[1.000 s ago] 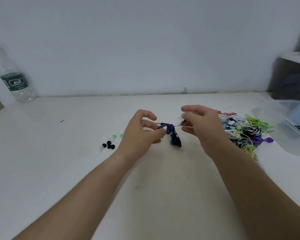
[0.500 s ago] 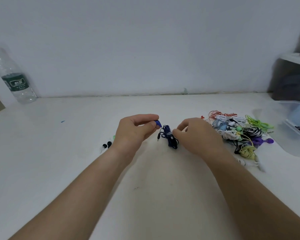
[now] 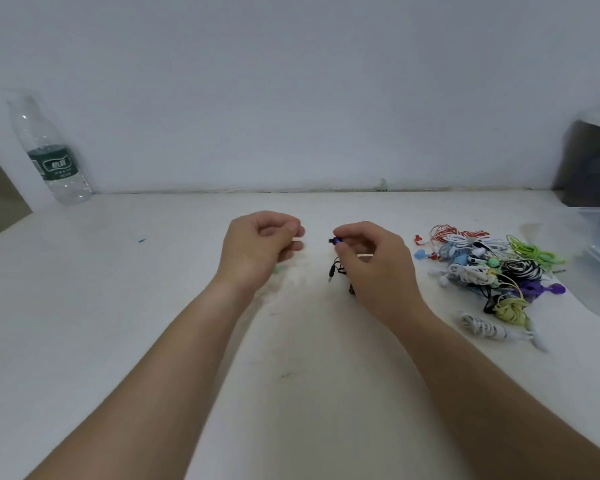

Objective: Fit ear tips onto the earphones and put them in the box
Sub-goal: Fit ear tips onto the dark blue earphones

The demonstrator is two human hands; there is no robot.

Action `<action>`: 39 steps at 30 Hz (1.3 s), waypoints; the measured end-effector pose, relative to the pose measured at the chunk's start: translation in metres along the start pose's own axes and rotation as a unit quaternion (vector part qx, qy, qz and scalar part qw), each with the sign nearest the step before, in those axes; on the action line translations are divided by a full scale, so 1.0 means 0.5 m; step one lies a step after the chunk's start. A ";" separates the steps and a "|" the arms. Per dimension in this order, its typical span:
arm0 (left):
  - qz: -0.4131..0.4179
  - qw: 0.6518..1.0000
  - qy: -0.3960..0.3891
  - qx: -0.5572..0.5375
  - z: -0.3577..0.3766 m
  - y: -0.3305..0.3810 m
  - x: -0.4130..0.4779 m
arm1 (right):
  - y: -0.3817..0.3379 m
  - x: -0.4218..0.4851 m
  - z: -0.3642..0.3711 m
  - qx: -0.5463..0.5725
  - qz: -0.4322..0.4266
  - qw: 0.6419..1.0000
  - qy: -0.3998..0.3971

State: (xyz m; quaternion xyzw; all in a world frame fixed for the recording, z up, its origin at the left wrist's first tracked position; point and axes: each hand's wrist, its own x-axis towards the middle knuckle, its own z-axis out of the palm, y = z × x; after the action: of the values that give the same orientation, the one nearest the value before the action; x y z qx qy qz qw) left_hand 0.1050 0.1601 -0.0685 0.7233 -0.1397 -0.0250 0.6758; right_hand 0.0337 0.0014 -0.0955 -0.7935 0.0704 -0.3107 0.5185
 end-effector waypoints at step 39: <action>-0.125 0.974 -0.075 -0.176 0.006 0.012 -0.015 | -0.002 0.006 0.006 0.022 -0.065 0.998 0.016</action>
State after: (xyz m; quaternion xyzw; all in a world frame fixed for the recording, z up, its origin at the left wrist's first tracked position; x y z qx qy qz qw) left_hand 0.0964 0.1588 -0.0641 0.6010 -0.0917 -0.1874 0.7715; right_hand 0.0375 0.0030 -0.0941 -0.7794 0.0206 -0.3580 0.5137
